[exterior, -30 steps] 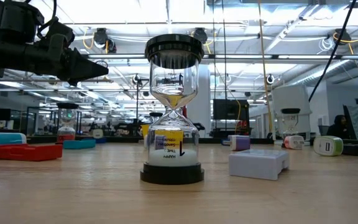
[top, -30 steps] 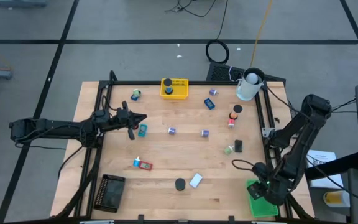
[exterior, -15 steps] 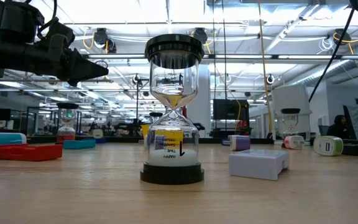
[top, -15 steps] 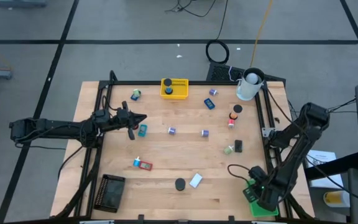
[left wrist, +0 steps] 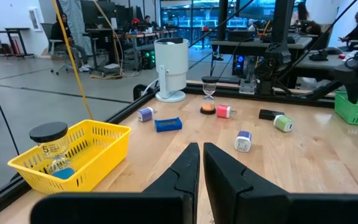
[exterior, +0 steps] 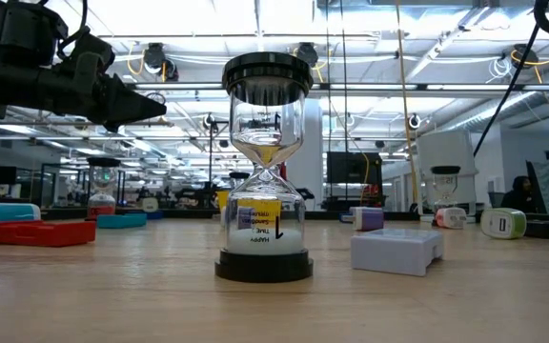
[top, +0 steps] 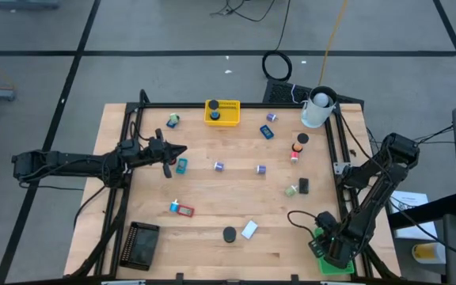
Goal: Pick & Place Office items
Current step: Put the blue charger adapter into the black bin
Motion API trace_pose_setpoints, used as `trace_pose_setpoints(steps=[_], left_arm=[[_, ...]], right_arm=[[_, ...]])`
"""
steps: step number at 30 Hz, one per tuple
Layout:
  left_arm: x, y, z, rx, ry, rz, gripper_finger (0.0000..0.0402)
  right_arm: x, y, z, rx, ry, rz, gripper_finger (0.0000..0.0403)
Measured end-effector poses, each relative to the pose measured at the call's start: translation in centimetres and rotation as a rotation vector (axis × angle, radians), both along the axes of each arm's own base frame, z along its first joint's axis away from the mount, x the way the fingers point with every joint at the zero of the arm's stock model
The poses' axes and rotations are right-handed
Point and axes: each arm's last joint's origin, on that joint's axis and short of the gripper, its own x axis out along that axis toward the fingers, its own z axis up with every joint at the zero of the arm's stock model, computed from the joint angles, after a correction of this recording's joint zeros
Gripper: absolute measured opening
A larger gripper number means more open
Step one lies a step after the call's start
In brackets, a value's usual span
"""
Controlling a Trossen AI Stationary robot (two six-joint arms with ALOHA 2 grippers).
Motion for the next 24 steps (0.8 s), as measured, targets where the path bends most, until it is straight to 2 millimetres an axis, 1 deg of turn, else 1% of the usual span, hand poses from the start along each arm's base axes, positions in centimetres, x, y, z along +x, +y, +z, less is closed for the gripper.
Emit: trace_pose_setpoints(steps=[4, 7, 11, 15, 19, 21, 24], left_arm=[[0.0, 0.0, 0.0, 0.001, -0.001, 0.000, 0.0031], [0.0, 0.0, 0.1, 0.003, -0.011, 0.000, 0.0031], [0.0, 0.0, 0.2, 0.007, -0.023, 0.000, 0.0031], [0.0, 0.0, 0.5, 0.011, -0.050, 0.001, 0.0031], [0.0, 0.0, 0.4, -0.007, -0.050, 0.001, 0.0031], [0.0, 0.0, 0.3, -0.002, -0.037, 0.000, 0.0031], [0.0, 0.0, 0.3, 0.003, -0.032, 0.001, 0.0031]], right_arm=[[0.0, 0.2, 0.2, 0.039, 0.001, 0.037, 0.0206], [0.0, 0.2, 0.8, 0.094, 0.003, 0.048, 0.0191], [-0.2, -0.3, 2.1, 0.143, -0.027, 0.051, 0.0145], [-0.7, -1.2, 3.5, 0.163, -0.070, 0.089, 0.0080], [-0.8, -2.7, 4.8, 0.106, -0.195, 0.166, 0.0015], [-0.5, -3.5, 5.4, 0.051, -0.294, 0.221, 0.0005], [0.3, -4.9, 6.2, -0.064, -0.460, 0.349, 0.0012]])
